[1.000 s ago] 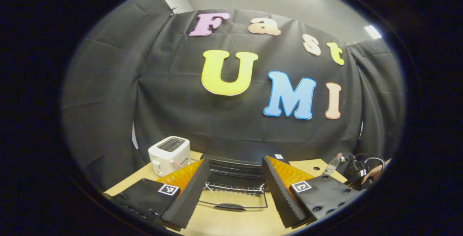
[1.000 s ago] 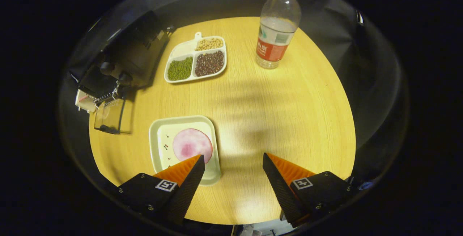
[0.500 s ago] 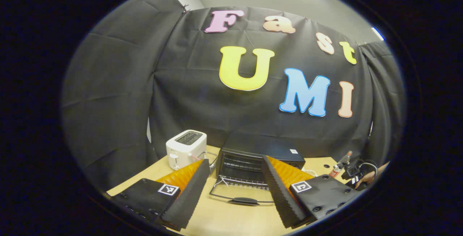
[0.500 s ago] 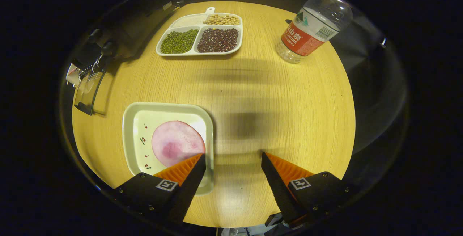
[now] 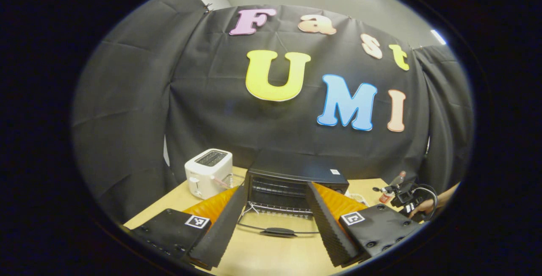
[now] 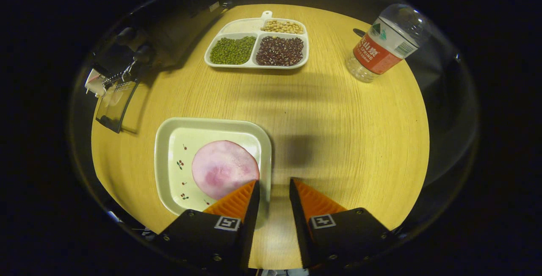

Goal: Open the electric oven with the left hand, put the food in, and close the electric oven.

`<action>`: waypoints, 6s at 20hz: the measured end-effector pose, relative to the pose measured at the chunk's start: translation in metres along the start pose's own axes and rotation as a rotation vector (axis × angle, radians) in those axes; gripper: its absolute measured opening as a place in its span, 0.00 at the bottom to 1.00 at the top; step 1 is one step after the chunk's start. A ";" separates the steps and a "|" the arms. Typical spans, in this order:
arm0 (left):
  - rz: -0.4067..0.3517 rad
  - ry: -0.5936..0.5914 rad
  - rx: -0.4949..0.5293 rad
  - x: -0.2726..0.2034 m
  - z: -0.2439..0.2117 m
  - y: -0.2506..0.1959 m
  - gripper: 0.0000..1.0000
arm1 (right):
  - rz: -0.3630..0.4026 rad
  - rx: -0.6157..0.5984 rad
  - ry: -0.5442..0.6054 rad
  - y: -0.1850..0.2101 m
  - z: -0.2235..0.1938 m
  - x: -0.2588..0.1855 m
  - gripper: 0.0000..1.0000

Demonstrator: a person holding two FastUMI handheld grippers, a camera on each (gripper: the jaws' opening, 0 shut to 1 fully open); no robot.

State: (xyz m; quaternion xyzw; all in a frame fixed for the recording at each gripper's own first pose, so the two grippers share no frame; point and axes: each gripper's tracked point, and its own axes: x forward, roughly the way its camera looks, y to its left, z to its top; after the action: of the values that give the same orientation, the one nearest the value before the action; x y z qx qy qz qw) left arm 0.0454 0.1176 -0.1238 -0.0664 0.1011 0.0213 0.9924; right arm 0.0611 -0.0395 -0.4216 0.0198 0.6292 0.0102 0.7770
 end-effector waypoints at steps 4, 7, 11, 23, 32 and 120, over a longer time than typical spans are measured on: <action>-0.004 0.004 -0.004 -0.002 0.000 -0.003 0.98 | 0.116 0.095 0.020 0.004 -0.015 0.018 0.13; -0.004 0.002 -0.001 -0.003 0.004 -0.006 0.97 | 0.230 0.223 0.004 0.003 -0.009 0.000 0.01; -0.003 -0.006 0.018 -0.005 0.011 -0.013 0.97 | 0.416 0.424 -0.033 0.001 -0.015 -0.006 0.01; -0.027 -0.023 0.064 -0.005 0.028 -0.042 0.99 | 0.745 0.797 -0.158 0.005 -0.036 -0.022 0.01; -0.097 -0.106 0.102 -0.012 0.056 -0.056 0.93 | 0.624 0.668 -0.253 0.058 -0.034 -0.073 0.01; -0.143 -0.093 0.063 0.001 0.054 -0.066 0.99 | -0.024 0.156 -1.447 0.108 0.059 -0.407 0.25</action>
State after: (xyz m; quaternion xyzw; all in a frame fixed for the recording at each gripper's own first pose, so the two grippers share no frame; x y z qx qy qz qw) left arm 0.0610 0.0595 -0.0633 -0.0410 0.0503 -0.0495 0.9967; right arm 0.0348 0.0504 -0.0069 0.0702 -0.0432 -0.0589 0.9949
